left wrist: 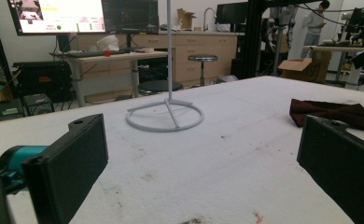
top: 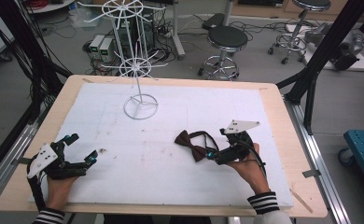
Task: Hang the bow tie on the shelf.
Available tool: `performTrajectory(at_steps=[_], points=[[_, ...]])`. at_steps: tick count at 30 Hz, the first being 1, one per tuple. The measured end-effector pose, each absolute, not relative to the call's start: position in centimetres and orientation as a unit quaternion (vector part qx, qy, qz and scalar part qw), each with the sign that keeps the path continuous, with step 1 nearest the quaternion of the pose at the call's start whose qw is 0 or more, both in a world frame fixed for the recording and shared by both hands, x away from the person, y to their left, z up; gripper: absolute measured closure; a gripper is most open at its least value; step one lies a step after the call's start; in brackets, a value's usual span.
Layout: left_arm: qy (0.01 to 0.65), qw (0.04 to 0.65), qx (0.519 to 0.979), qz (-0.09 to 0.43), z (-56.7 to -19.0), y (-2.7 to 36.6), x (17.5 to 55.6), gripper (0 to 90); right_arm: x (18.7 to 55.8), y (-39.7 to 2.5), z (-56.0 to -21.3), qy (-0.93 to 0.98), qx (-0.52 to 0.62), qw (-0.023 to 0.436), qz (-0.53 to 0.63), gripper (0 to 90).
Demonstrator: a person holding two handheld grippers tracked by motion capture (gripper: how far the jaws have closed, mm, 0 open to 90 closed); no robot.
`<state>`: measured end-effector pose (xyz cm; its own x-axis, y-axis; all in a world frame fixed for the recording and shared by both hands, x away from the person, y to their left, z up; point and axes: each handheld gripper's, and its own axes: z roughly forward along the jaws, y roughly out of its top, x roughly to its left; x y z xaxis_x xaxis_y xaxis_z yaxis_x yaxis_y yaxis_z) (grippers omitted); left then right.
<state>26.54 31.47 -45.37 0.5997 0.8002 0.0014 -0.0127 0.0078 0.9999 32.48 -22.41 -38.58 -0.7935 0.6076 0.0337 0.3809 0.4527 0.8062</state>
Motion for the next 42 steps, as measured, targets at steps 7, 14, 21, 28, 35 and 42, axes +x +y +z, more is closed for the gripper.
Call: performTrajectory(at_steps=[7,14,21,28,35,42], points=[[0.313,0.637,0.628,0.319,-45.4,31.5,26.5,2.3,33.5,-21.1,-38.8,0.866,0.264,0.117,0.409,4.3],[0.314,0.637,0.628,0.319,-45.4,31.5,26.5,2.3,34.2,-20.0,-39.1,0.881,0.254,0.098,0.386,4.7],[0.313,0.637,0.628,0.319,-45.4,31.5,26.5,2.3,35.0,-18.7,-39.5,0.9,0.24,0.069,0.356,16.0],[0.314,0.638,0.627,0.318,-45.4,31.5,26.6,2.3,35.6,-18.3,-40.3,0.914,0.236,0.06,0.324,20.8],[0.315,0.638,0.627,0.318,-45.4,31.5,26.6,2.3,35.9,-17.9,-41.0,0.926,0.226,0.052,0.298,29.2],[0.314,0.636,0.628,0.32,-45.4,31.5,26.5,2.3,36.3,-17.7,-41.5,0.933,0.218,0.045,0.284,37.2]])
